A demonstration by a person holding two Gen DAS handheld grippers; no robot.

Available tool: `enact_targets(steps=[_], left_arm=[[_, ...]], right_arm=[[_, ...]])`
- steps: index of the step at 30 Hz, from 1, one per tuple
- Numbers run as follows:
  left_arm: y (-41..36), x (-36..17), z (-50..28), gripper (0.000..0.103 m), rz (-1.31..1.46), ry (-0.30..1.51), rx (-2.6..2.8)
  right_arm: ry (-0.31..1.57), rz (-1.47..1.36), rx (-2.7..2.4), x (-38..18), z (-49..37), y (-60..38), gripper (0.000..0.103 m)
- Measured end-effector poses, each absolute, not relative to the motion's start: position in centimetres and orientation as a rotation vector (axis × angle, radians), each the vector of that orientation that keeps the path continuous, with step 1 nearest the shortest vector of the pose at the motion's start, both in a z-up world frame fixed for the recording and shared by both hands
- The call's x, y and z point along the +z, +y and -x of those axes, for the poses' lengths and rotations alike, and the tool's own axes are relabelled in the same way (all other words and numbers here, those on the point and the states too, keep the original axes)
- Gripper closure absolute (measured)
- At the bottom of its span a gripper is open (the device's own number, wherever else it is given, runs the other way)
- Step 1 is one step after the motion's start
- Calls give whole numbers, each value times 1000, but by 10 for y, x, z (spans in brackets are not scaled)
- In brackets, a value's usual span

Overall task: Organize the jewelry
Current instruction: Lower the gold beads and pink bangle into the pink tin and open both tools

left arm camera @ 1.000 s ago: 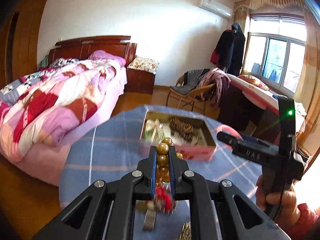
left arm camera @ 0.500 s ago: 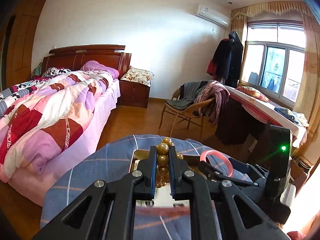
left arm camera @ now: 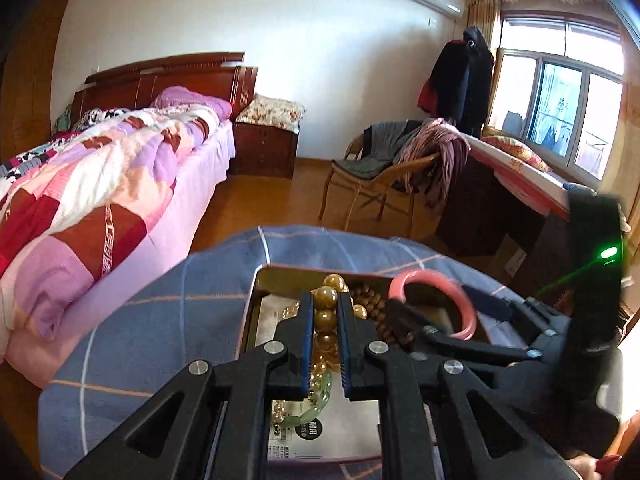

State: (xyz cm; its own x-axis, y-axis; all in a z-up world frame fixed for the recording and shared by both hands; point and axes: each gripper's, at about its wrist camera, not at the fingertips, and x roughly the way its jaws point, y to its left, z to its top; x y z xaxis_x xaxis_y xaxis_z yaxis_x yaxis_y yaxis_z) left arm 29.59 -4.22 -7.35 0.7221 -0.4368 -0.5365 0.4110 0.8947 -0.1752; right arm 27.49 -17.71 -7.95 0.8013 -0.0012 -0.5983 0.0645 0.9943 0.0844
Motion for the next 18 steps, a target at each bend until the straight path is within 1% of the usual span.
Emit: enact_targets(steps=[3, 6, 15, 16, 18], left_arm=[[-41, -74, -300, 93, 51, 617, -464], [-47, -77, -302, 93, -8, 625, -428], [-44, -88, -312, 93, 5, 696, -420], [-44, -88, -313, 93, 17, 704, -417], [-42, -87, -314, 87, 26, 706, -403]], right_arm=[[641, -101, -30, -79, -273, -179, 19], [647, -103, -32, -79, -275, -180, 19], [657, -128, -11, -78, -278, -184, 19], [654, -130, -10, -77, -278, -183, 17], [650, -131, -12, -77, -278, -185, 15]])
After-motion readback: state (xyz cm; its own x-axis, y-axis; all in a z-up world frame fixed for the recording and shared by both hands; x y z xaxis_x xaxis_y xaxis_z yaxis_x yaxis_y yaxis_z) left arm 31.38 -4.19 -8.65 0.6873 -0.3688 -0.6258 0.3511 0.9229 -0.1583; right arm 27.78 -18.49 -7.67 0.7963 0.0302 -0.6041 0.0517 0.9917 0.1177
